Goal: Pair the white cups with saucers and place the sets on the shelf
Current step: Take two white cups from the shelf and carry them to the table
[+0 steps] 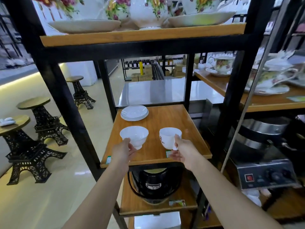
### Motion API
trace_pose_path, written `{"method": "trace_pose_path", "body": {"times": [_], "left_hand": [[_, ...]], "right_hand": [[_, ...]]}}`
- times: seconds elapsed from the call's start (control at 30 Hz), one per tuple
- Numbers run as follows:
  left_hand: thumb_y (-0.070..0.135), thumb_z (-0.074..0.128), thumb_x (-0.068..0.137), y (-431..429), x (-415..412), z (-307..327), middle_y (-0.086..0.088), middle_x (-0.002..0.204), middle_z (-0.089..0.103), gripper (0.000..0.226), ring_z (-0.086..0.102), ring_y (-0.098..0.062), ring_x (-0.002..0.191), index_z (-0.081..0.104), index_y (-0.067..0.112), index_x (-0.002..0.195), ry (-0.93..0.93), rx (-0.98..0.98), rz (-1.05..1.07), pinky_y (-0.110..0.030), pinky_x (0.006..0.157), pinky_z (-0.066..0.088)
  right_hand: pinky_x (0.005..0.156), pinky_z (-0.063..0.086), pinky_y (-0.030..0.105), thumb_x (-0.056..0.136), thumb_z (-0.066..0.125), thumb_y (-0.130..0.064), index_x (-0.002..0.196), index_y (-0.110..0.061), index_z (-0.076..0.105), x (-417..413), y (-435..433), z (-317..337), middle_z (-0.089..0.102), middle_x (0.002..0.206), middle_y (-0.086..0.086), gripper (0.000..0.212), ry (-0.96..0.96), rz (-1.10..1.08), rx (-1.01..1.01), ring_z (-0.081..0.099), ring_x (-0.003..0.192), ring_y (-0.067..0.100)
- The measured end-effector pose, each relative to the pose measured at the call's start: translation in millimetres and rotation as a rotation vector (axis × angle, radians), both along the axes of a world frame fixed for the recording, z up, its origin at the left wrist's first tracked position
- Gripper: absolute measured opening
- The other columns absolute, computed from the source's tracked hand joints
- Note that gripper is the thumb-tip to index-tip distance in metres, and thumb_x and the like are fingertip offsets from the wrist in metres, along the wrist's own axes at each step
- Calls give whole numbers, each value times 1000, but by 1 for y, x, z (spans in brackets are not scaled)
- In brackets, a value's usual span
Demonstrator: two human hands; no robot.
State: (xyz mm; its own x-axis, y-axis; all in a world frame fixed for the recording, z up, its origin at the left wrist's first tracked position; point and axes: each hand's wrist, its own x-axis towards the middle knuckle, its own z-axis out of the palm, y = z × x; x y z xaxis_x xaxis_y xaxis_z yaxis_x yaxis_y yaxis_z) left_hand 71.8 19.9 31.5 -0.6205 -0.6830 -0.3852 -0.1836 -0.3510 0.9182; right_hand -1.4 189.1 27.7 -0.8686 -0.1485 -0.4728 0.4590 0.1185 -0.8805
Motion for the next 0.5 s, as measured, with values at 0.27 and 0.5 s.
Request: {"method": "trace_pose_path", "body": {"times": [0.27,0.5], "left_hand": [[18,52,90,20,77,10,-8,72,52,20,60,-24,76,53,9,72,30,-65,-203,-35,83,54],[24,54,90,86,104,-5,-14,84,59,32,64,-26,81,53,3,64,-78,-10,-439,-33,74,54]], "right_hand": [[55,52,28,95,42,-43,105,-8,50,98,36,4,55,84,15,38,20,-199,-79,60,68,23],[50,46,30,93,46,-42,74,-11,46,177,121,2,50,74,16,36,-79,-446,-98,54,62,25]]}}
